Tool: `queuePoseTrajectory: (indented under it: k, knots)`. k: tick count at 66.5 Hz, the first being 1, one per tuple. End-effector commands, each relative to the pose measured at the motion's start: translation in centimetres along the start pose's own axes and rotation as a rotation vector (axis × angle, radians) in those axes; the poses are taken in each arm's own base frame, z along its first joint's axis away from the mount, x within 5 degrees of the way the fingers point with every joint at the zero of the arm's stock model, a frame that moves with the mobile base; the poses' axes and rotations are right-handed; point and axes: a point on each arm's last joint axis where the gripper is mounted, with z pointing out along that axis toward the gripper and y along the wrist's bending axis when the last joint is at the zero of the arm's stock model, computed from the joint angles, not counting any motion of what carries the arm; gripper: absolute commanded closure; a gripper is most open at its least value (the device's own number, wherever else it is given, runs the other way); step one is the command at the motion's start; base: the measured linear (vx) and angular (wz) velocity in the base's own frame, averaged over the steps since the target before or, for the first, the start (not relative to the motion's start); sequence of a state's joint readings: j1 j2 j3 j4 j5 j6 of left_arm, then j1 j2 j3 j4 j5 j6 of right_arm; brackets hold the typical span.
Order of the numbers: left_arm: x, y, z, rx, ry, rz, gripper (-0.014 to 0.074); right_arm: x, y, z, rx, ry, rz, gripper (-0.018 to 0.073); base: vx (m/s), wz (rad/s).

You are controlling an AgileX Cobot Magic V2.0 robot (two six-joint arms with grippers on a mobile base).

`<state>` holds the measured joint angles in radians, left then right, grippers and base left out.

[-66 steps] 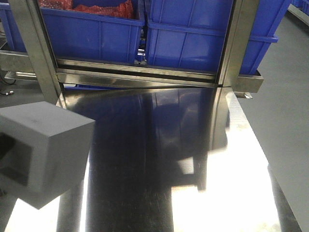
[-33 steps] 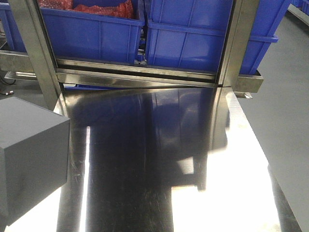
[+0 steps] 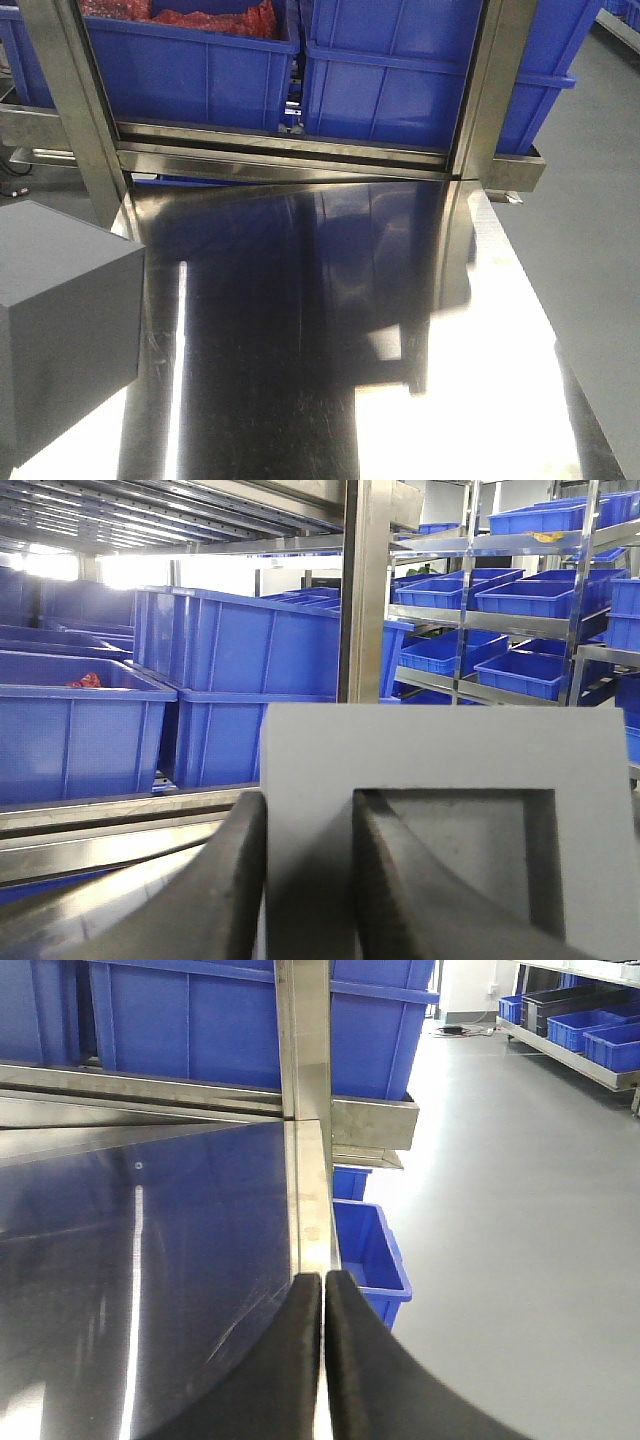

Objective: Sort gray base to blue bin
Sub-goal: 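Hold the gray block in the left gripper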

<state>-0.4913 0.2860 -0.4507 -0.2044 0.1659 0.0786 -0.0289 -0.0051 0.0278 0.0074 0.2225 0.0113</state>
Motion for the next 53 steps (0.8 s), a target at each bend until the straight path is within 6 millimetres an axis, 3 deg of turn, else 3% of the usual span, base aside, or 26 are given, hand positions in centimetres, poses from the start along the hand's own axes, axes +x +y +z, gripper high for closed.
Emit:
queuePoseTrajectory:
  k: [1,53]
  knots:
    - [-1.79,-0.06,-0.12,0.0,-0.122,-0.024,0.0594,-0.51,-0.02,0.13,0.004,-0.053,-0.018,0.0564,0.0,0.0]
    - [-1.79,-0.06,-0.12,0.0,-0.122,-0.024,0.0594,-0.51,-0.02,0.13,0.004,-0.053,-0.018,0.0564,0.0,0.0]
